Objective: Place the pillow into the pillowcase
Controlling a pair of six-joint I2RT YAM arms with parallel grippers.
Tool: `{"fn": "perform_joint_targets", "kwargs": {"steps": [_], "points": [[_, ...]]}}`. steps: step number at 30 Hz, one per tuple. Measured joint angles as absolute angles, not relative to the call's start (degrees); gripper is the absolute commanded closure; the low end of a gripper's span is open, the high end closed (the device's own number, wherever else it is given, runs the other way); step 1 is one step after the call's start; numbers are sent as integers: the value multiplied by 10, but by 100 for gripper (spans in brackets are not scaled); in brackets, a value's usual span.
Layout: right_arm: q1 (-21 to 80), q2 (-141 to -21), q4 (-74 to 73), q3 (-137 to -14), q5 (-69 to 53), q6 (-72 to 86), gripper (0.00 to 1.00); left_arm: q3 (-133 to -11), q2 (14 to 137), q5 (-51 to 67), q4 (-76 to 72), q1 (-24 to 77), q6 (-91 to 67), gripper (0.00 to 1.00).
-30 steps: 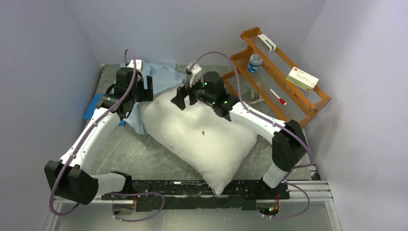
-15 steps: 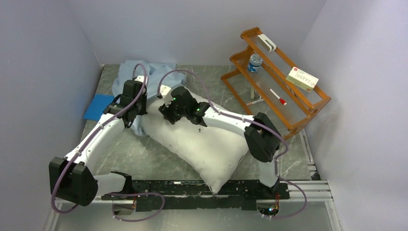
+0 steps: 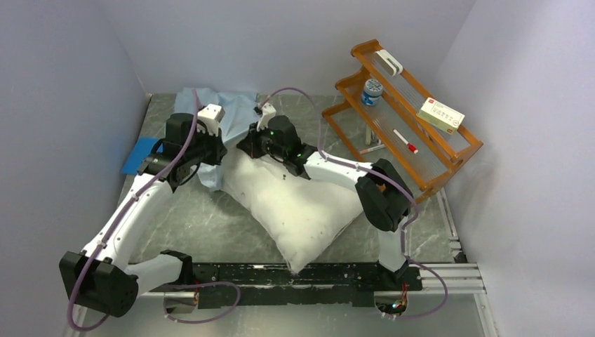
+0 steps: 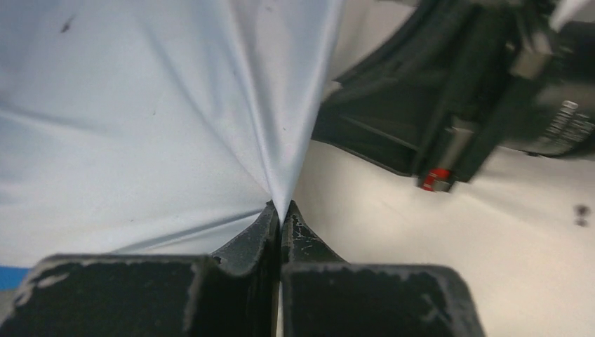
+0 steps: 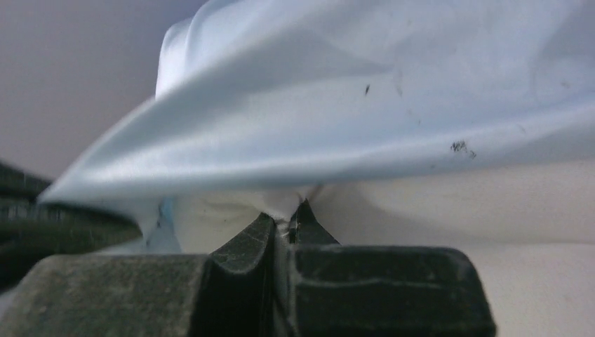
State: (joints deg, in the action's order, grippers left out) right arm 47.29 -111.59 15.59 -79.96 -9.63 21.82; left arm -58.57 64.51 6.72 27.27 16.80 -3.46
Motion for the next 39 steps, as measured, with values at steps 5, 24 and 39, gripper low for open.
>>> {"fn": "perform_joint_targets", "kwargs": {"steps": [5,24,39], "points": [[470,-1105,249,-768,-44,290,100,-599,644,156,250,165,-48,95],[436,-1114,383,-731,-28,342,20,-542,643,112,219,168,-124,48],[355,-936,69,-743,-128,206,5,-752,739,-31,239,202,-15,16]]}}
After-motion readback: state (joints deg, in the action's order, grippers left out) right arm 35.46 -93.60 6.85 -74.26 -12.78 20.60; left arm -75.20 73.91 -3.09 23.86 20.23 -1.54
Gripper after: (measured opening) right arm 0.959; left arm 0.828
